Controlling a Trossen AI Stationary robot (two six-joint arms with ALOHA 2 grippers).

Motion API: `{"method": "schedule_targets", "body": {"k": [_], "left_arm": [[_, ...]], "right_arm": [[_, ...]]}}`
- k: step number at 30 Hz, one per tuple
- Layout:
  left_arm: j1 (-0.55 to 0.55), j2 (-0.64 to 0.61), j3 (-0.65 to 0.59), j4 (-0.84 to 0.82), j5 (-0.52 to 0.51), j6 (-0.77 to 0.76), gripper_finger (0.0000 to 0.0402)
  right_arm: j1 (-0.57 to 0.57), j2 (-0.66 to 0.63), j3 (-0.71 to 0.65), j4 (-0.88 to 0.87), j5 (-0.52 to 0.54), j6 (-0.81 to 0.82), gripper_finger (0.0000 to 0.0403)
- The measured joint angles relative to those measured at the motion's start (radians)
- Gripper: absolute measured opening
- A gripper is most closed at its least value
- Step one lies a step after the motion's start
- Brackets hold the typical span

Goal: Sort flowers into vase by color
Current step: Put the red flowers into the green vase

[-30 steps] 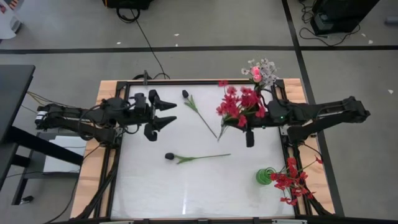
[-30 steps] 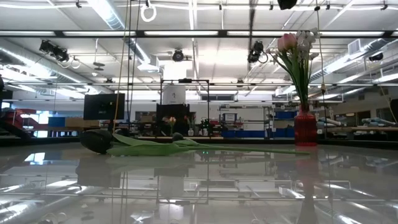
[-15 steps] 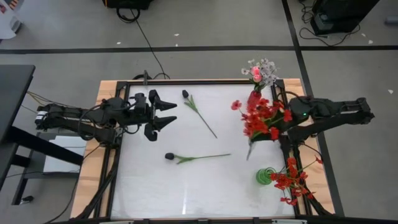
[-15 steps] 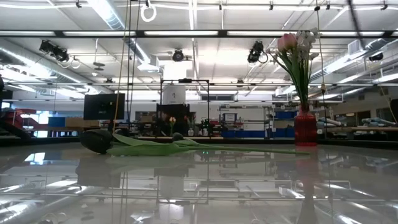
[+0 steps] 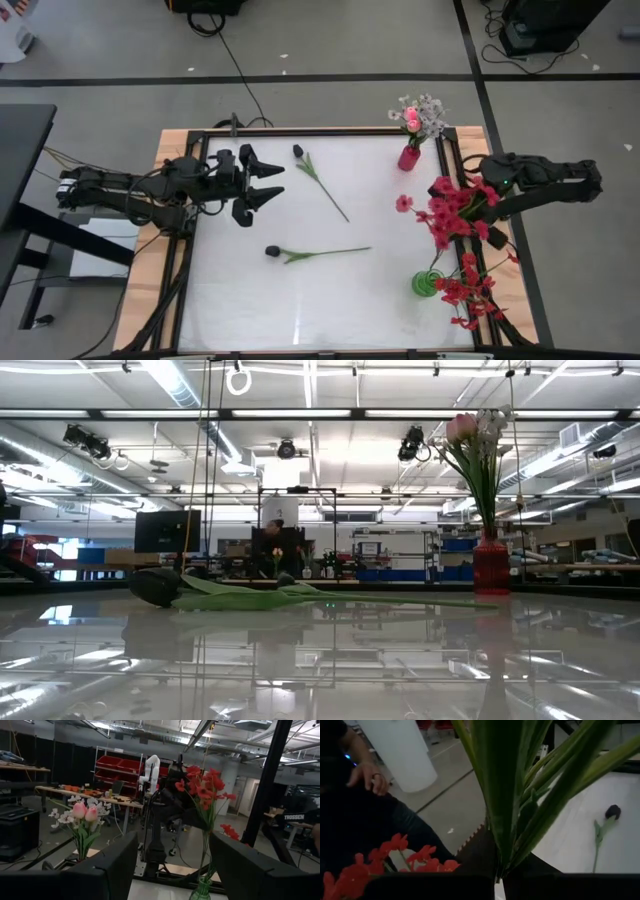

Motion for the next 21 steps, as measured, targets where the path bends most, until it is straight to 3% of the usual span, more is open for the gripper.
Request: {"method": "schedule_targets", "body": {"k": [11, 21], "left_arm": [[0.000, 0.000, 0.000, 0.000, 0.000, 0.000, 0.0252], [0.000, 0.000, 0.000, 0.000, 0.000, -0.001, 0.0252]], "right_arm": [[-0.004, -0.034, 0.000, 0.019, 0.009, -0.017, 0.0016], [0.013, -0.031, -0.011, 0.030, -0.034, 0.063, 0.0016]]}}
